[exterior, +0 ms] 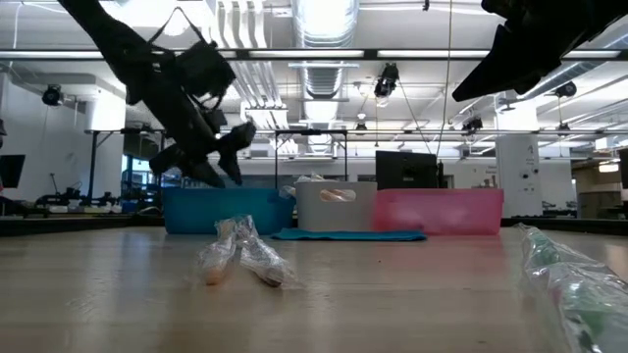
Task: Pick & Place Toothbrushes
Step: Put the orange toothbrush into the white bin
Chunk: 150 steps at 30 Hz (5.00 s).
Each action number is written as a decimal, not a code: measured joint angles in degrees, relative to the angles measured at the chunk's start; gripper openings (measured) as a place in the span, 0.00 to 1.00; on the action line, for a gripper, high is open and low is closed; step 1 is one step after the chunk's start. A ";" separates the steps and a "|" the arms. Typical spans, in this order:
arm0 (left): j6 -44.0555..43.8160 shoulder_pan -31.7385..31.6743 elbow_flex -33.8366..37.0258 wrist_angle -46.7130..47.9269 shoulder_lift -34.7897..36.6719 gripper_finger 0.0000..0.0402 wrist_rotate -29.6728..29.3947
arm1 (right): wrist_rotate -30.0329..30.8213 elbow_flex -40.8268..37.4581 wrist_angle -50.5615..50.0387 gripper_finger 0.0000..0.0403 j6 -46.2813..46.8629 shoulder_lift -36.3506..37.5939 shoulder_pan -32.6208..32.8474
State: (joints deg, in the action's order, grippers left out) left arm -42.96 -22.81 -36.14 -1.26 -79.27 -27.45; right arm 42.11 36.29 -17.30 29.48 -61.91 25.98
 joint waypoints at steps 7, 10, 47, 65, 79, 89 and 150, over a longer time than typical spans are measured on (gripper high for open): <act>2.05 0.81 -0.33 -0.13 5.77 0.43 11.27 | 0.00 0.00 0.01 0.02 0.06 0.00 -0.01; 2.07 2.39 -0.33 -0.04 7.30 0.43 13.75 | 0.00 0.00 0.04 0.02 0.06 0.00 -0.02; 11.49 51.65 -5.81 -0.36 -1.17 0.42 -1.19 | -0.02 -0.02 1.84 0.02 0.11 0.00 -0.02; 62.41 52.04 -29.80 24.79 -22.32 0.42 18.44 | -0.02 -0.02 1.70 0.02 0.08 0.00 -0.01; 68.57 50.77 -33.15 27.62 -26.29 0.42 17.39 | -0.02 -0.02 1.70 0.02 0.06 -0.02 0.00; 70.07 49.15 -32.99 27.55 -26.31 0.42 19.37 | -0.02 -0.02 1.70 0.02 0.05 -0.02 -0.02; 86.75 50.53 -37.61 50.44 -25.61 0.07 -13.07 | -0.02 -0.09 1.71 0.02 0.06 -0.02 -0.02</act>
State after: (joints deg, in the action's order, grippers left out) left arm 43.79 27.72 -73.75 49.19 -104.88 -40.52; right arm 42.09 36.21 -15.59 29.54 -61.93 25.96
